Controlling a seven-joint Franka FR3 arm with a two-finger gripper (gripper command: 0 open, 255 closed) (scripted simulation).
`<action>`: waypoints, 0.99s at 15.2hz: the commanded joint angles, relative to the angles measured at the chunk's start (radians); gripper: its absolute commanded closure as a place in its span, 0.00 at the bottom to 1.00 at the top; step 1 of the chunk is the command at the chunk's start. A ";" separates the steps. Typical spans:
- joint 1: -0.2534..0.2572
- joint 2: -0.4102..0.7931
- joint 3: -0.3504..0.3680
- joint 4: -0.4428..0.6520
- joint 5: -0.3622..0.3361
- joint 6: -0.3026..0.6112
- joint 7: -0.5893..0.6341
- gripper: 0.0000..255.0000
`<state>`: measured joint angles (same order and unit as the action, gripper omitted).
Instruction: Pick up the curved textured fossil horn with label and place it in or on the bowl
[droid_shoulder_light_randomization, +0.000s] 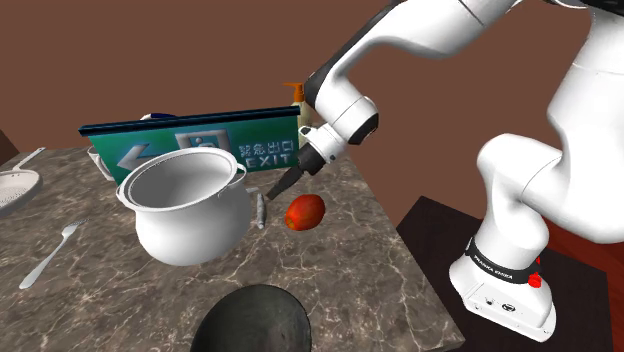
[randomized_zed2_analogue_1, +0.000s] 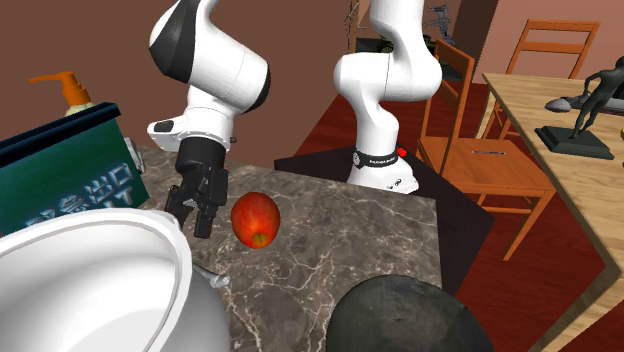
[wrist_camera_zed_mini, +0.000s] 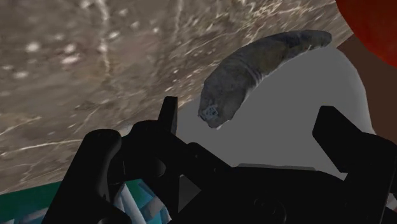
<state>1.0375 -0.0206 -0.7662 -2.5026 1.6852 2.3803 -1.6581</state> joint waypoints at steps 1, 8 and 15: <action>0.008 0.043 0.006 0.019 0.044 -0.019 -0.019 0.00; 0.015 0.090 0.017 0.042 0.086 -0.034 -0.030 0.00; 0.015 0.089 0.017 0.042 0.085 -0.034 -0.029 1.00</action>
<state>1.0530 0.0669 -0.7484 -2.4591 1.7709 2.3447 -1.6869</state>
